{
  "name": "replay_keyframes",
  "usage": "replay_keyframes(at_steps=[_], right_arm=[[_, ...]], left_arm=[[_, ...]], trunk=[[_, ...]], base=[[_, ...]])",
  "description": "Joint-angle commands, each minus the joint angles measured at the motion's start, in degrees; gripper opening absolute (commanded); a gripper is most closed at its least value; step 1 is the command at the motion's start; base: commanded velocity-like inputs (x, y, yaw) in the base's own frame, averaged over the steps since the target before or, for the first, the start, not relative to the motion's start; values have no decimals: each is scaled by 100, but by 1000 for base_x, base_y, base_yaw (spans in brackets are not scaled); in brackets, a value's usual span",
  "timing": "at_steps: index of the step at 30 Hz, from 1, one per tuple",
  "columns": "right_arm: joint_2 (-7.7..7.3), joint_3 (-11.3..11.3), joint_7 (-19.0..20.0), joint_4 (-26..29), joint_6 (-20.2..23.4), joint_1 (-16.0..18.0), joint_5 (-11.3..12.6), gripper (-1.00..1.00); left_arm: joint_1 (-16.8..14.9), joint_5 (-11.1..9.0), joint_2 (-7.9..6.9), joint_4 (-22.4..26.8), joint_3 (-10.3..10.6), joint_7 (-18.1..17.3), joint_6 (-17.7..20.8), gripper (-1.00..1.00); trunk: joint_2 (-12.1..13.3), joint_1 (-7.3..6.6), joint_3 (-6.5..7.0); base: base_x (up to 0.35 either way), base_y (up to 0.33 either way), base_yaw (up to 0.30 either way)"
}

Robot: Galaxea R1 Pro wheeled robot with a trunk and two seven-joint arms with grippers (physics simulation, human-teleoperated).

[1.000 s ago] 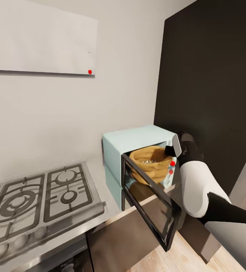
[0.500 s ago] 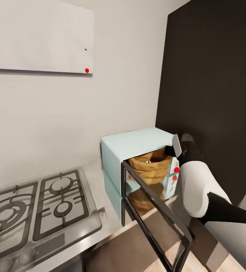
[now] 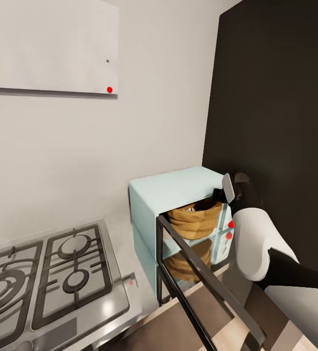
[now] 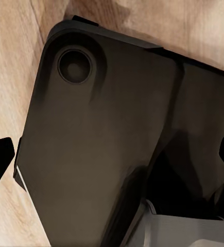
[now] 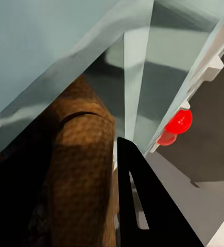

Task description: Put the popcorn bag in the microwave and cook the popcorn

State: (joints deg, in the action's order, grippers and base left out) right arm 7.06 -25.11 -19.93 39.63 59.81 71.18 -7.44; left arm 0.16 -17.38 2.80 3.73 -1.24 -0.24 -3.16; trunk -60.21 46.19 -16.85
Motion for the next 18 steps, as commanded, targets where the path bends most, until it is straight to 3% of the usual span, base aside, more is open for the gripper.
replay_keyframes(at_steps=[1, 3, 8, 9, 17, 18], right_arm=[[7, -20, 89, 27, 19, 10, -100, -100], [71, 34, -26, -58, -22, -59, -131, -100], [31, 76, -29, 25, -36, -183, -34, -100], [27, 76, -25, 72, -25, -211, 4, 100], [15, 84, -1, 92, 19, -368, -524, 100], [17, 85, 3, 100, 19, -368, -496, 100]], left_arm=[[0, -22, 1, 5, -8, -3, -9, 100], [-5, -29, 9, 14, -29, -3, -9, 100], [-1, -29, 9, 14, -26, -3, -9, 100], [-1, -29, 10, 14, -27, -3, -9, 100], [-3, -29, 10, 14, -26, -3, -9, 100], [-5, -29, 10, 14, -27, -3, -9, 100]], trunk=[[-1, 2, -5], [2, 1, -6], [2, 1, -6], [2, 1, -6], [2, 1, -6], [2, 1, -6]], base=[[2, 0, 0], [0, 0, 0], [0, 0, 0], [0, 0, 0], [0, 0, 0], [0, 0, 0]])
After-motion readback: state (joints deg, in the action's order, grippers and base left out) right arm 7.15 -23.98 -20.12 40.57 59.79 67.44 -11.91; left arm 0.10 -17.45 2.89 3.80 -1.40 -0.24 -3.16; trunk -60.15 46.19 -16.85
